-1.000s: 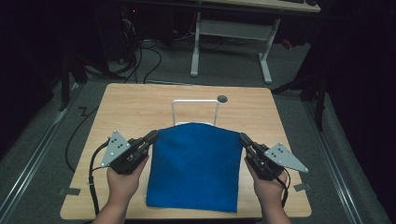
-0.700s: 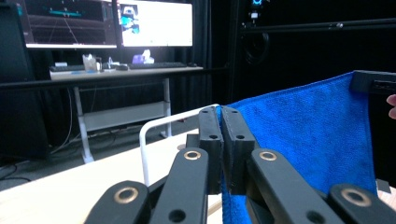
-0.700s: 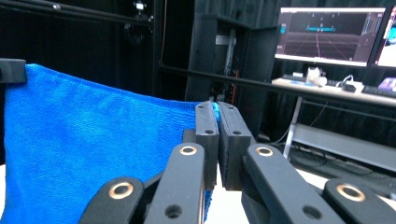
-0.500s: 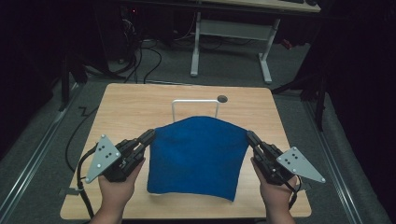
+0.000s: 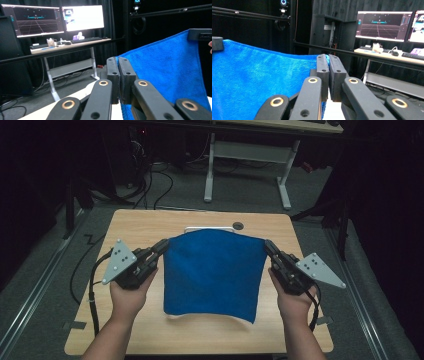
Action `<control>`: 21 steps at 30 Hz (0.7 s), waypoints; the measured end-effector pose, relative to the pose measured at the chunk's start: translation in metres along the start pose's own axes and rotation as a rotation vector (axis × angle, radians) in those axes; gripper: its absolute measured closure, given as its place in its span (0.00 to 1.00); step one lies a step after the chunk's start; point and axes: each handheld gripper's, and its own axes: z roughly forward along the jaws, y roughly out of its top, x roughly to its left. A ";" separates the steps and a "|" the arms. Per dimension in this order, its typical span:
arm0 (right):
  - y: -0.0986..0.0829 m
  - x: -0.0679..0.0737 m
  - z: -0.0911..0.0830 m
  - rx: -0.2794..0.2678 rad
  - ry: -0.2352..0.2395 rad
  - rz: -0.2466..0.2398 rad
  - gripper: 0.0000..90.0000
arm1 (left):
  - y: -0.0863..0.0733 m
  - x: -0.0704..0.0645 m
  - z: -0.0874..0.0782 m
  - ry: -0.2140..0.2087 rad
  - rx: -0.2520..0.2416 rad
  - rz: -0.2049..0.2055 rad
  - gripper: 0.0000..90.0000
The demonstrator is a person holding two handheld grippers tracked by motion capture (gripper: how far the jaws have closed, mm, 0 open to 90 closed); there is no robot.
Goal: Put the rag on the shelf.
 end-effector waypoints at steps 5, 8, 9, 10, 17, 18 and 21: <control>0.006 -0.007 0.019 0.020 -0.001 -0.003 0.98 | 0.008 0.017 0.020 0.020 0.029 -0.001 0.99; 0.013 -0.015 0.030 0.021 -0.019 -0.002 0.98 | 0.011 0.030 0.031 0.034 0.050 -0.013 0.99; 0.013 -0.015 0.030 0.021 -0.019 -0.002 0.98 | 0.012 0.034 0.034 0.038 0.054 -0.016 0.99; 0.014 -0.017 0.033 0.023 -0.025 -0.003 0.98 | 0.014 0.038 0.037 0.044 0.057 -0.017 0.99; 0.021 -0.033 0.051 0.042 -0.055 0.013 0.98 | 0.019 0.059 0.052 0.064 0.077 -0.021 0.99; 0.022 -0.036 0.054 0.045 -0.058 0.028 0.98 | 0.020 0.061 0.054 0.070 0.081 -0.017 0.99; 0.025 -0.044 0.065 0.063 -0.073 0.035 0.98 | 0.025 0.072 0.062 0.092 0.095 0.007 0.99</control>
